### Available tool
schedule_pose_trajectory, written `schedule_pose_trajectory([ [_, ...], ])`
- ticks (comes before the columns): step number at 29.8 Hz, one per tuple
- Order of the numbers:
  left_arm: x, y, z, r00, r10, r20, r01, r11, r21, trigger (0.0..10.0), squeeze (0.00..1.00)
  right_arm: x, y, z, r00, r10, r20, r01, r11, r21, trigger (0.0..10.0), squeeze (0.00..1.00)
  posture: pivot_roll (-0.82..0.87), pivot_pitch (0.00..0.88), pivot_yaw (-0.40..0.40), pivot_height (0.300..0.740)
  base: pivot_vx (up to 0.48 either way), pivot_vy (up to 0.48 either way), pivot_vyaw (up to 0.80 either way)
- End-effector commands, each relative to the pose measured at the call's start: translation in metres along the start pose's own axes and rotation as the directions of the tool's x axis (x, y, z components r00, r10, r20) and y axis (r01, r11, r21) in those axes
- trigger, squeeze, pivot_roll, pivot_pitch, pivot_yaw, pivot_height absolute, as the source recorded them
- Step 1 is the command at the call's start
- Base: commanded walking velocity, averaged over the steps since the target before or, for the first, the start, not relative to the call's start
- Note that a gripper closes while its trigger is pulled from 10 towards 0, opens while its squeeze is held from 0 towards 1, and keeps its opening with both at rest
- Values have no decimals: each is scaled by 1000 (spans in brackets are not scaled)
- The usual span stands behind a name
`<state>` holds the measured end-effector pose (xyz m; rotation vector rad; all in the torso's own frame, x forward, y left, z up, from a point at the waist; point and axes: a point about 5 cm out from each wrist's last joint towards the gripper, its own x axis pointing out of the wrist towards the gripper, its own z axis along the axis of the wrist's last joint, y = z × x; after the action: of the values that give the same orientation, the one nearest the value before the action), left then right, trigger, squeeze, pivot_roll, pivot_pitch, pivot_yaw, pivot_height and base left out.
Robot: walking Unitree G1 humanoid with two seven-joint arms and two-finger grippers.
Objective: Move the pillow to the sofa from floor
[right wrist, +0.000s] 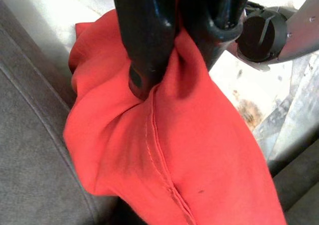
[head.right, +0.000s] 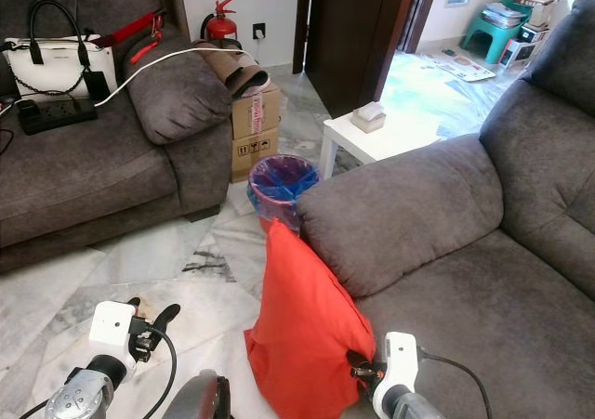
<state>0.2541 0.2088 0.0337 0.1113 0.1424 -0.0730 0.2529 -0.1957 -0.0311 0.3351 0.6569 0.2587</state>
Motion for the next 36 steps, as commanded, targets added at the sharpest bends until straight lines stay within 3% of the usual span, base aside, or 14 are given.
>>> schedule_pose_trajectory([
  [1,0,-1,1,1000,-7,-4,7,1000,16,10000,0,-1,-1,-1,1000,1,7,0,1000,-18,0,0,245,125,-49,631,0,0,0],
  [21,0,2,1,1000,1,-4,-1,1000,18,10000,0,-1,0,0,1000,-5,26,6,1000,-17,0,0,244,127,-48,631,0,0,0],
  [25,-1,2,1,1000,1,-5,-1,1000,17,10000,0,-3,-6,1,996,-82,43,84,994,-68,0,0,242,128,-49,631,0,0,0],
  [26,-1,2,1,1000,2,-5,-2,1000,16,10000,0,-3,-8,4,992,-109,67,112,992,-53,745,0,241,128,-48,631,0,0,0],
  [27,-1,2,1,1000,2,-5,-2,1000,16,10000,0,-3,-8,4,992,-109,67,112,992,-53,745,0,241,128,-48,631,0,0,0],
  [28,-1,2,1,1000,3,-4,-3,1000,15,10000,0,-3,-8,7,988,-120,97,122,993,-11,10000,0,239,128,-47,631,0,0,0],
  [36,-1,2,0,1000,3,-5,-3,1000,12,10000,0,-1,-3,11,981,-111,159,106,994,38,10000,0,239,129,-51,641,0,0,0],
])
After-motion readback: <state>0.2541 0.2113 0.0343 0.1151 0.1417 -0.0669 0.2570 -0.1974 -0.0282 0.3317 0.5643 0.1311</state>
